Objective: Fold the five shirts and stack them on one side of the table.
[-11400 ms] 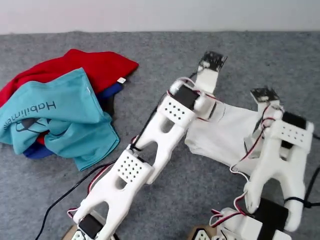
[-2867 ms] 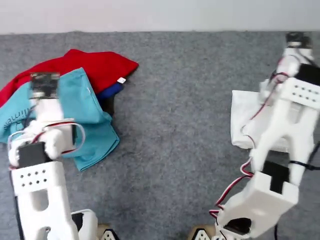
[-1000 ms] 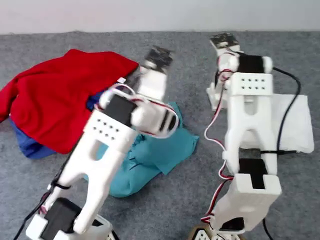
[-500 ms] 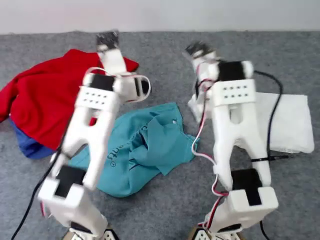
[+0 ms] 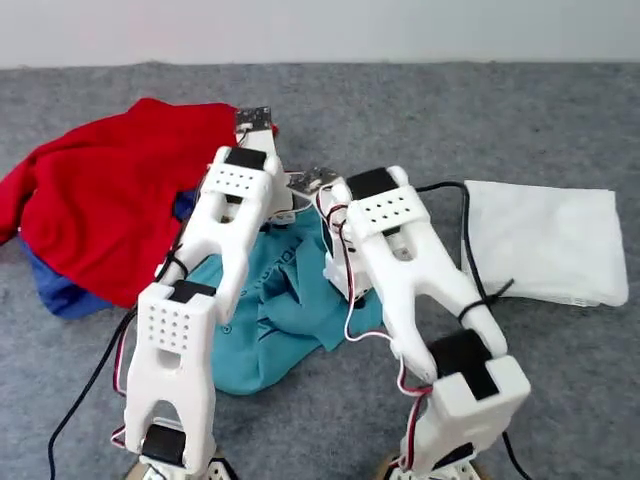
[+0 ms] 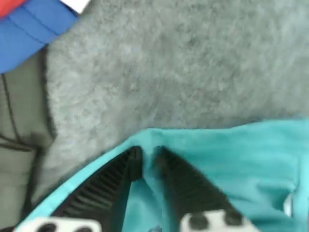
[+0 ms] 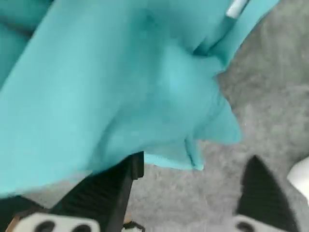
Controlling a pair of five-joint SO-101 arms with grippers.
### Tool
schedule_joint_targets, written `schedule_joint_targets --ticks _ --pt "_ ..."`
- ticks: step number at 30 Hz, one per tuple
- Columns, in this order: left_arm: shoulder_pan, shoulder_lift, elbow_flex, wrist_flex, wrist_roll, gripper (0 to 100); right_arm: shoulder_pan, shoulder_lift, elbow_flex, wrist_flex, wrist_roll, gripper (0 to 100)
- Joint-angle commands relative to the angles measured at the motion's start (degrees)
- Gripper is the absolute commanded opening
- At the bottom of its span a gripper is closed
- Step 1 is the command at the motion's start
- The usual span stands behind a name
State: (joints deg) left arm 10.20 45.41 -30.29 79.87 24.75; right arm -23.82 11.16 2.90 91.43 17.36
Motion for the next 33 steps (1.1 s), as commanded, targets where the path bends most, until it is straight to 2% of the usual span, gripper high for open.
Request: schedule_joint_targets --ticks 1,4,8,14,23,25,28,33 --pt "-1.14 0.09 -7.6 6.15 -2.64 1 2.15 0.04 -0.44 -2.15 -0.09 0.3" --pt "-3.87 -0.09 -8.57 6.42 -2.9 1 5.41 -0.04 -0.79 0.31 0.44 7.1" --pt "-8.7 -0.44 -8.57 8.53 -2.99 1 9.98 -1.01 -2.11 7.52 0.62 0.7" --pt "-12.4 -0.53 -8.66 15.12 -5.36 1 16.84 -6.02 -1.85 11.38 6.95 0.9" --pt "-12.48 -8.0 -8.22 20.48 -5.98 2 24.13 -17.98 13.19 11.47 16.97 1.0" --pt "-12.48 -10.81 -7.87 20.48 -9.14 7 26.07 -21.05 16.09 11.38 17.76 1.4" --pt "-13.63 -15.3 -4.79 20.48 -9.85 14 29.67 -25.45 18.37 11.3 18.02 1.5" --pt "-11.43 -21.71 -4.44 19.78 -10.2 16 33.1 -28.7 18.55 10.95 18.11 1.5"
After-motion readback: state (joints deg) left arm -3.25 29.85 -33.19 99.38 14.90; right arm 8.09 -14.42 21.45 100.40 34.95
